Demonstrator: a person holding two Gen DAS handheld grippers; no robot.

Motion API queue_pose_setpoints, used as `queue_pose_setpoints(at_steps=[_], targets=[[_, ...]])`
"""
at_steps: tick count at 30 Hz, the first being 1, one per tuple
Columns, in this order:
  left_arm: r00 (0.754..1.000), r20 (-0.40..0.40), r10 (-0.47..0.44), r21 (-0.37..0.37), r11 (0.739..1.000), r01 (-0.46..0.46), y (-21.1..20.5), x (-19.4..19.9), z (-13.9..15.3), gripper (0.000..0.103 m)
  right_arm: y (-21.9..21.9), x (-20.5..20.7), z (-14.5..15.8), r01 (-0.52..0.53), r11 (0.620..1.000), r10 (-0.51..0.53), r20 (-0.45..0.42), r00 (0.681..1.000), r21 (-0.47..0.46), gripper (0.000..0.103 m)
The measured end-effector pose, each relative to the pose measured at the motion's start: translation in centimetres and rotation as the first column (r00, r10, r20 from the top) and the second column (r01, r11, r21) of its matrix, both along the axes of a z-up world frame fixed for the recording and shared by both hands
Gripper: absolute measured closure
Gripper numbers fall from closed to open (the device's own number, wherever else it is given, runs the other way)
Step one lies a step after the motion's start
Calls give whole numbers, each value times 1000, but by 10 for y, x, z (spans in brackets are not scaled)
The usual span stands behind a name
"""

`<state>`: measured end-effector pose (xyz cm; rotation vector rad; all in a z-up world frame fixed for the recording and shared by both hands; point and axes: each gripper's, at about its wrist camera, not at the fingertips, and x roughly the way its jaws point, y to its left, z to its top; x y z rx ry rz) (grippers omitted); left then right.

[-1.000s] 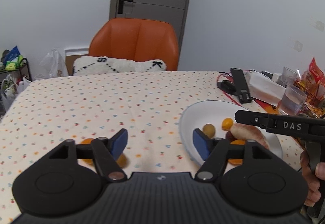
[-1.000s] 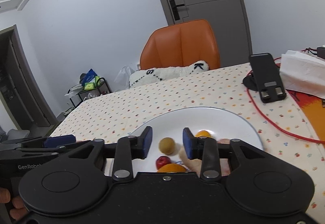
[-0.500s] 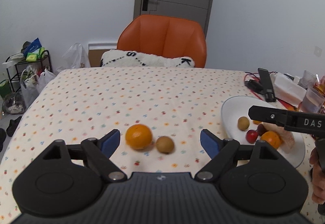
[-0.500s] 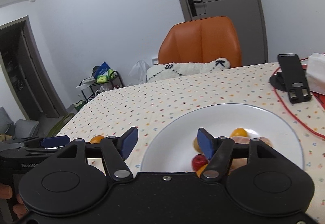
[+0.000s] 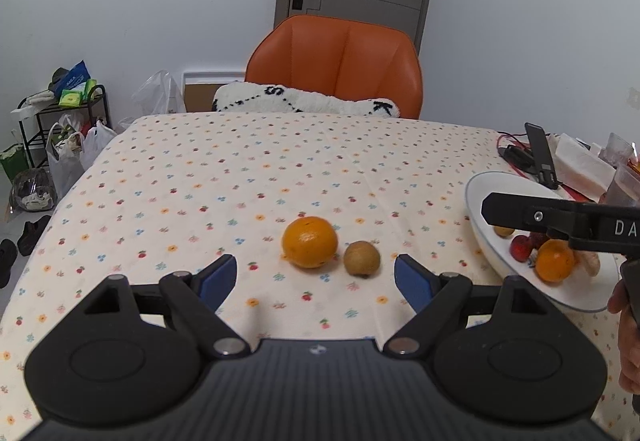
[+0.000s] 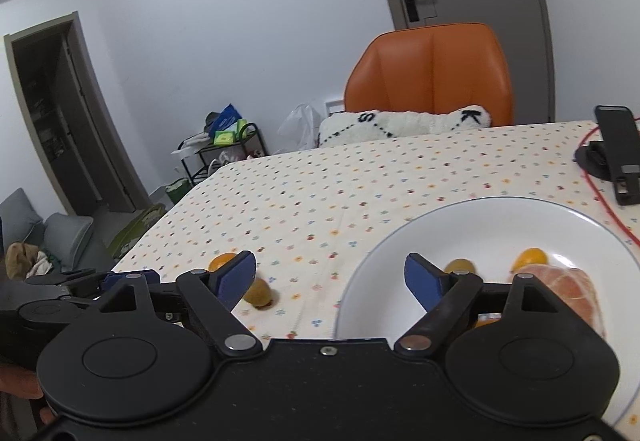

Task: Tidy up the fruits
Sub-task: 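Move both open tools back to the pile and grasp a kiwi with the right tool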

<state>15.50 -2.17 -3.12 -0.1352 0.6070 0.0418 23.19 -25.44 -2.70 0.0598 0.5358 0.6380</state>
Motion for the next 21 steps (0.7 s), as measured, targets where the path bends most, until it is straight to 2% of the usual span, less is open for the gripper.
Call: queue_pose_setpoints(at_steps=[6, 13, 17, 19, 21], targets=[[1000, -21, 13, -2, 1000, -13, 12, 2, -4, 18, 20, 1, -3, -43, 999, 43, -7, 999, -26, 21], [998, -47, 50, -22, 998, -51, 29, 6, -9, 15, 41, 1, -5, -99, 994, 98, -9, 995, -43, 7], [997, -28, 65, -38, 997, -66, 39, 5, -9, 15, 50, 1, -6, -117, 991, 117, 0, 993, -66, 7], [997, -19, 70, -48, 996, -71, 44, 4, -9, 15, 52, 2, -7, -117, 991, 117, -3, 993, -66, 13], [997, -9, 81, -51, 995, -81, 49, 2, -8, 15, 54, 4, -8, -118, 991, 117, -17, 993, -63, 27]])
